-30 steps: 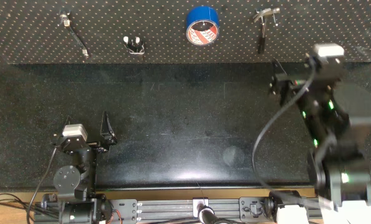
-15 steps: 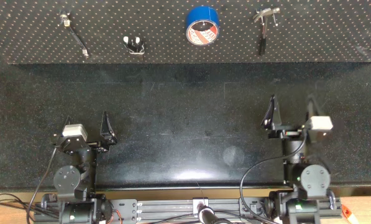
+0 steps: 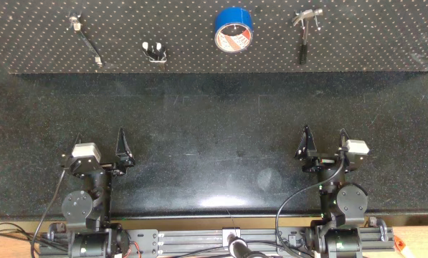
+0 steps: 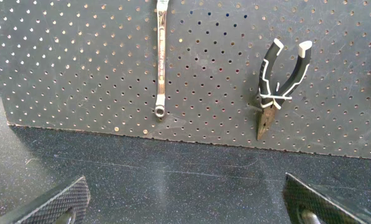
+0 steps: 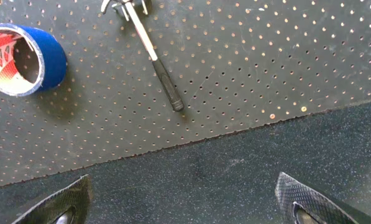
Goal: Place Tools Onto Pegboard
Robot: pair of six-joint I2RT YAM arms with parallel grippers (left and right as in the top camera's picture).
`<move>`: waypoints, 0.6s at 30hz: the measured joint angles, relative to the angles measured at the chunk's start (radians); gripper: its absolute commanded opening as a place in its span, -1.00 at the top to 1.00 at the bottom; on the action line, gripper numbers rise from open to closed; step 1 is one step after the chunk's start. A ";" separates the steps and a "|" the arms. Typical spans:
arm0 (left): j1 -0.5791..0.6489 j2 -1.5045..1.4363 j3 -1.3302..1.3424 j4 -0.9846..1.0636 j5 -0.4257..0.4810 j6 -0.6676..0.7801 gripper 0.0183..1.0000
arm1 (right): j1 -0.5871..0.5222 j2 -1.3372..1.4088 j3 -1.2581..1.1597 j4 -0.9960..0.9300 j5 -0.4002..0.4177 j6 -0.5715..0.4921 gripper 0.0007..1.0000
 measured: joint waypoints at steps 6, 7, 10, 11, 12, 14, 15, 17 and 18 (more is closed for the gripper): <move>0.000 0.000 0.000 0.000 0.000 0.000 -0.99 | -0.001 -0.001 0.000 0.000 -0.002 -0.106 -0.92; 0.000 0.000 0.000 0.000 0.000 0.000 -0.99 | -0.001 -0.001 0.000 0.000 -0.005 -0.134 -0.92; 0.000 0.000 0.000 0.000 0.000 0.000 -0.99 | -0.001 -0.001 0.000 -0.001 -0.008 -0.187 -0.92; 0.000 0.000 0.000 0.000 0.000 0.000 -0.99 | -0.001 -0.001 0.000 -0.001 -0.008 -0.198 -0.92; 0.000 0.000 0.000 0.000 0.000 0.000 -0.99 | -0.001 0.000 0.000 -0.001 -0.008 -0.212 -0.92; 0.000 0.000 0.000 0.000 0.000 0.000 -0.99 | -0.001 0.009 0.000 -0.001 -0.008 -0.246 -0.92; 0.000 0.000 0.000 0.000 0.000 0.000 -0.99 | -0.001 0.021 0.000 -0.001 -0.008 -0.260 -0.92; 0.000 0.000 0.000 0.000 0.000 0.000 -0.99 | -0.001 0.042 0.000 -0.001 -0.008 -0.277 -0.92; 0.000 0.000 0.000 0.000 0.000 0.000 -0.99 | -0.001 0.048 0.000 -0.002 -0.008 -0.281 -0.92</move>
